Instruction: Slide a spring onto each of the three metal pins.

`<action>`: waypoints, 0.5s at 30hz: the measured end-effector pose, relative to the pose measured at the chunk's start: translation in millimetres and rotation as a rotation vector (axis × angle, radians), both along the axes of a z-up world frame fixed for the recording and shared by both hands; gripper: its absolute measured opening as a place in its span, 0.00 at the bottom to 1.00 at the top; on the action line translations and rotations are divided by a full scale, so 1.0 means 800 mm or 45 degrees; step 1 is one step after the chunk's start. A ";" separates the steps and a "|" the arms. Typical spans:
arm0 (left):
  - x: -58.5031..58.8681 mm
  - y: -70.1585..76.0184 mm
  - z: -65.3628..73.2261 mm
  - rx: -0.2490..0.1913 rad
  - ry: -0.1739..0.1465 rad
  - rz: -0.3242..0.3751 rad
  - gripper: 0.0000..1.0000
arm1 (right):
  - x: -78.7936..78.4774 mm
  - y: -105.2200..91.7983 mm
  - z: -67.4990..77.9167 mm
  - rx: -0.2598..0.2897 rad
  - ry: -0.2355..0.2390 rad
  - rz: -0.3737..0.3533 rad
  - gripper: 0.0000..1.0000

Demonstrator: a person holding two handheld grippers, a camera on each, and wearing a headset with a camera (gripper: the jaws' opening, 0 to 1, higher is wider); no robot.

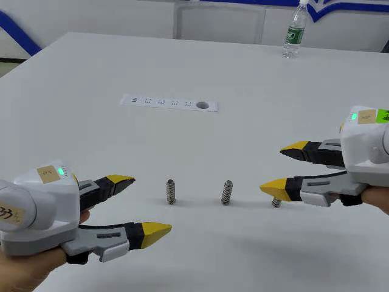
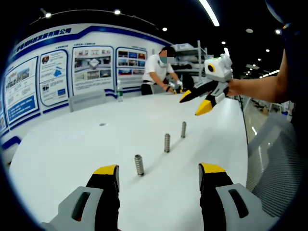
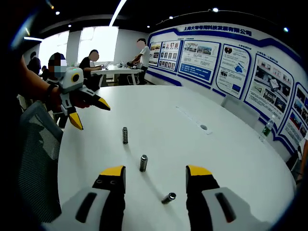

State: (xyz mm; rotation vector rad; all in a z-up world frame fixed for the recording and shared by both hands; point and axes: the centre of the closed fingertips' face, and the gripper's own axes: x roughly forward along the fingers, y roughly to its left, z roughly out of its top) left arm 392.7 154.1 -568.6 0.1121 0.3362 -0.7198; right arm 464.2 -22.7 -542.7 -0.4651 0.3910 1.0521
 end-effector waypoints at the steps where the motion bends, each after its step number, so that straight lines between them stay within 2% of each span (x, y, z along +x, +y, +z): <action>1: 0.000 0.000 0.000 -0.001 0.000 0.001 0.68 | -0.001 -0.003 -0.001 0.003 -0.001 -0.003 0.53; 11: -0.002 0.000 -0.004 0.008 0.006 -0.002 0.69 | -0.009 -0.037 -0.024 0.043 0.015 -0.077 0.59; 15: -0.003 0.001 -0.005 0.000 0.010 0.002 0.70 | -0.019 -0.046 -0.036 0.057 0.021 -0.083 0.61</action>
